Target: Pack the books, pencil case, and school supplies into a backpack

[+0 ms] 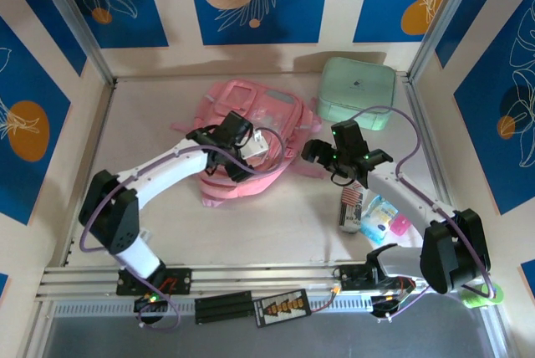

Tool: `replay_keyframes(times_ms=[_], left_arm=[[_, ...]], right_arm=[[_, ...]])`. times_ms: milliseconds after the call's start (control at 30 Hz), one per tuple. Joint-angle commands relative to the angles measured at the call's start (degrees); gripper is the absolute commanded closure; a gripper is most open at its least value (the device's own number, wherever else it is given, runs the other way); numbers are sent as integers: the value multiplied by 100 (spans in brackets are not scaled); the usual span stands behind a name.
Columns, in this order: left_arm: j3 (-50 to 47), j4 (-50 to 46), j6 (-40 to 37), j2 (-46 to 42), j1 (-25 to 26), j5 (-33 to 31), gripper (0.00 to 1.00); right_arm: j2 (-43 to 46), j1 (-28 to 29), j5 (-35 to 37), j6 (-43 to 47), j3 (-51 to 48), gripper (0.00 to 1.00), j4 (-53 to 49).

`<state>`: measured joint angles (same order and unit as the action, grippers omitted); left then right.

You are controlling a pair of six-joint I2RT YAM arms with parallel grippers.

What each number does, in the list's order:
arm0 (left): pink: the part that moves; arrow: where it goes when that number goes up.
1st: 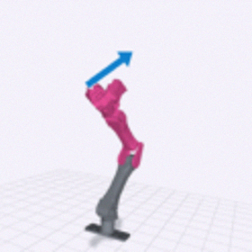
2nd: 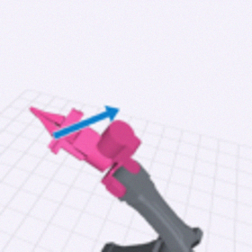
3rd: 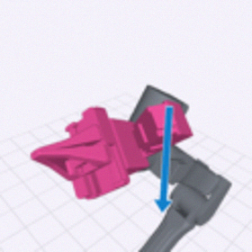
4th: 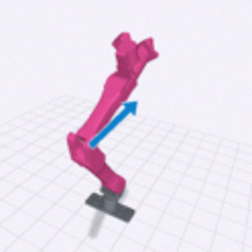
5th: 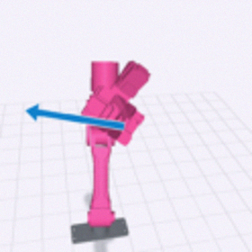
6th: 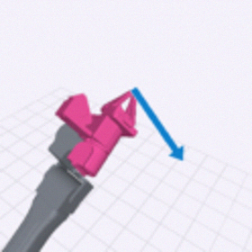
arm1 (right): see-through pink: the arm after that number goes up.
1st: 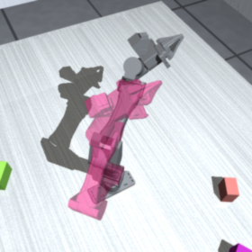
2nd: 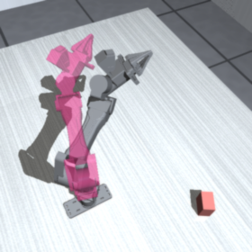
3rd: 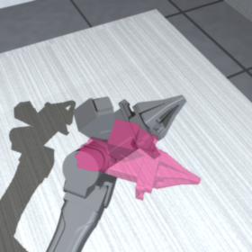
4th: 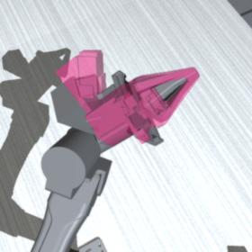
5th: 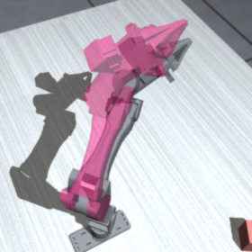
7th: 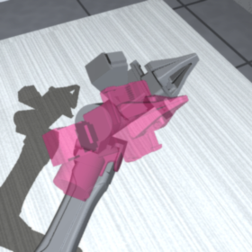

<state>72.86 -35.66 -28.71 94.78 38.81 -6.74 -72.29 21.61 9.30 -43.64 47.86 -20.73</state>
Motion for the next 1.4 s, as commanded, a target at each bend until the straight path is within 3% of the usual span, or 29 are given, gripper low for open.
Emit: replay_keyframes(times_ms=[0,300,467,667,867,1367], left_arm=[[228,-188,-482,231,15,-82,20],[676,-421,-867,920,16,-443,26],[1273,-651,-672,1072,17,-375,55],[1032,-305,-623,510,15,-126,84],[594,107,-448,-242,-11,69,100],[-1155,1295,627,-2085,-64,484,100]], right_arm=[[136,-36,-211,-144,-68,10,39],[110,-42,-266,-233,-22,11,-28],[99,-38,-297,-272,-31,12,-49],[101,-52,-311,-222,-39,13,-51],[-44,-113,-735,142,83,15,197],[-1303,-1,-1959,652,923,17,1103]])
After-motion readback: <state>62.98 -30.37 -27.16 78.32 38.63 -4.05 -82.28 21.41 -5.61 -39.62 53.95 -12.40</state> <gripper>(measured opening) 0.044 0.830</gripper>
